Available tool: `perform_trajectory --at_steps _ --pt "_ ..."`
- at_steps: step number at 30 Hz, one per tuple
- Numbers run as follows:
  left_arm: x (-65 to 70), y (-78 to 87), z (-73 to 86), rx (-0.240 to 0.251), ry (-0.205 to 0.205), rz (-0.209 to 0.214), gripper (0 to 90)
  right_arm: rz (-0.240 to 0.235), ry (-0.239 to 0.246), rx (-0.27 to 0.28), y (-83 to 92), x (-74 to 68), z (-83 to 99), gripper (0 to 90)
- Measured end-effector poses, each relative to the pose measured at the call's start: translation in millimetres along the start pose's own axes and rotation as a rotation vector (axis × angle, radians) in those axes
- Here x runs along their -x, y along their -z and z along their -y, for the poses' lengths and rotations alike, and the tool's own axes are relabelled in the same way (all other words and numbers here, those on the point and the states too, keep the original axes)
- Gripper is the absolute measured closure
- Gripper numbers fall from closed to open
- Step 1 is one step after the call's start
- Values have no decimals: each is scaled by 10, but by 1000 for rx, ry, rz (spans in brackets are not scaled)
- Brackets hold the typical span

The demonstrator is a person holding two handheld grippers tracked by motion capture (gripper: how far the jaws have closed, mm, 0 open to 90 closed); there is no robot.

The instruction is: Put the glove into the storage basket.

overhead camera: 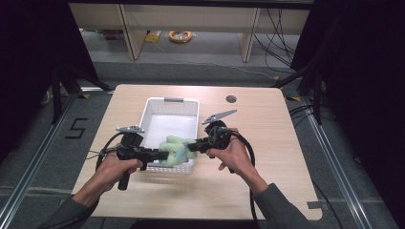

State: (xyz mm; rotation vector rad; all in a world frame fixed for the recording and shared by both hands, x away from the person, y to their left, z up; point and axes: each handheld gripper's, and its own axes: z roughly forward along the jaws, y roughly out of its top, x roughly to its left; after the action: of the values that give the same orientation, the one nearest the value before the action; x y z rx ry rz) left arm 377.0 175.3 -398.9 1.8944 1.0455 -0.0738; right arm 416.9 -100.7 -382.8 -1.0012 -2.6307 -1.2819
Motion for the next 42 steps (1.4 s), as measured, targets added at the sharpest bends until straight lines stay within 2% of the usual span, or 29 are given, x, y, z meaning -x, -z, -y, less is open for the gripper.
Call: perform_trajectory --at_steps 6,10,14,17,18,22,28,29,32,41,42 --pt "-231 33 -27 -15 46 -24 753 -6 -23 -22 -178 16 -113 743" --pt "-396 5 -3 -36 70 -42 753 1 -37 -49 -364 57 -154 742" --pt "-479 -44 20 -51 85 -62 752 15 -47 -71 -473 83 -160 742" --pt "-537 -83 26 -65 93 -67 750 20 -35 -84 -570 120 -160 741" --pt "-553 -94 25 -70 99 -67 748 32 -54 -99 -608 136 -153 741" --pt "-604 -139 28 -91 109 -66 747 38 -80 -123 -655 154 -138 740" --pt "-640 -203 56 -117 117 -87 743 45 -75 -149 -748 188 -104 738" --pt "-639 -216 65 -109 120 -103 743 50 -81 -156 -763 186 -99 738" --pt "-651 -232 71 -131 118 -122 741 53 -83 -162 -794 191 -93 736" --pt "-674 -253 90 -154 103 -140 722 78 -78 -201 -884 179 -83 730" --pt "-680 -262 94 -155 105 -132 722 78 -78 -201 -884 179 -83 730"
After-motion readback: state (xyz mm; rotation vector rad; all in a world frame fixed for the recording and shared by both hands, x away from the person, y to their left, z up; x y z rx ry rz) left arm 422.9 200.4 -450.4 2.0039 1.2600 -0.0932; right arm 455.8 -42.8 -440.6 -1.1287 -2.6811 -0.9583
